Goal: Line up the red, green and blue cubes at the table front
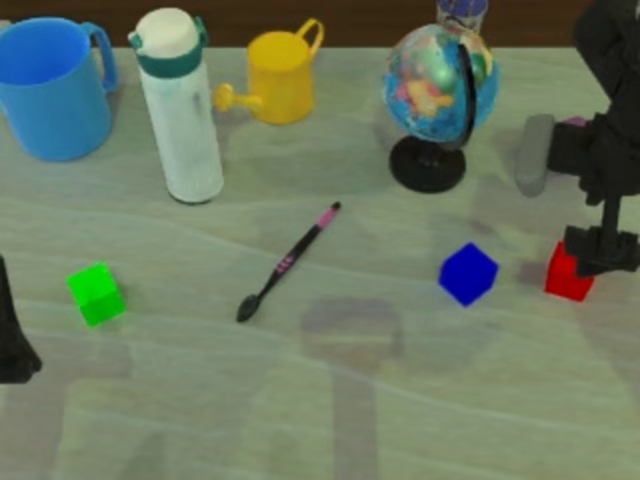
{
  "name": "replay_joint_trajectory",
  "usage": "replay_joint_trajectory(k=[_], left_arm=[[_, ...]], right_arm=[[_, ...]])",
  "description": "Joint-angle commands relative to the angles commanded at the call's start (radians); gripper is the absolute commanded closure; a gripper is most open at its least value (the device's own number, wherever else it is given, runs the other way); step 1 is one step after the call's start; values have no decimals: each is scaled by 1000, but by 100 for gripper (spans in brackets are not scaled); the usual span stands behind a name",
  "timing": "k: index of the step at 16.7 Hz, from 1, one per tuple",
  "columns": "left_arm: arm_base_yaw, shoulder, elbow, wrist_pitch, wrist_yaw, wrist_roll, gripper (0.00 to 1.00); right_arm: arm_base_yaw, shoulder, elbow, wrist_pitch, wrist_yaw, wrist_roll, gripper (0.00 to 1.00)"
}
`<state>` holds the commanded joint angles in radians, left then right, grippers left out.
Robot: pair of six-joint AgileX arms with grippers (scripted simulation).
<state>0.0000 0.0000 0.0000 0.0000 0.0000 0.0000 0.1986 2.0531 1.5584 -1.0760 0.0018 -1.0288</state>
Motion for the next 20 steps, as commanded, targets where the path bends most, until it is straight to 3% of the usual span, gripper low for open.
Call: replay_joint_trajectory(k=[4, 10, 15, 20], left_arm=[[0, 0, 0, 0, 0, 0, 0], [0, 0, 0, 0, 0, 0, 0], [0, 0, 0, 0, 0, 0, 0], [0, 0, 0, 0, 0, 0, 0]], right_arm=[[-2, 17, -29, 42, 0, 0, 0], [1, 120, -153, 280, 1, 3, 0], [2, 137, -170, 307, 1, 3, 0], [2, 137, -170, 307, 1, 3, 38]])
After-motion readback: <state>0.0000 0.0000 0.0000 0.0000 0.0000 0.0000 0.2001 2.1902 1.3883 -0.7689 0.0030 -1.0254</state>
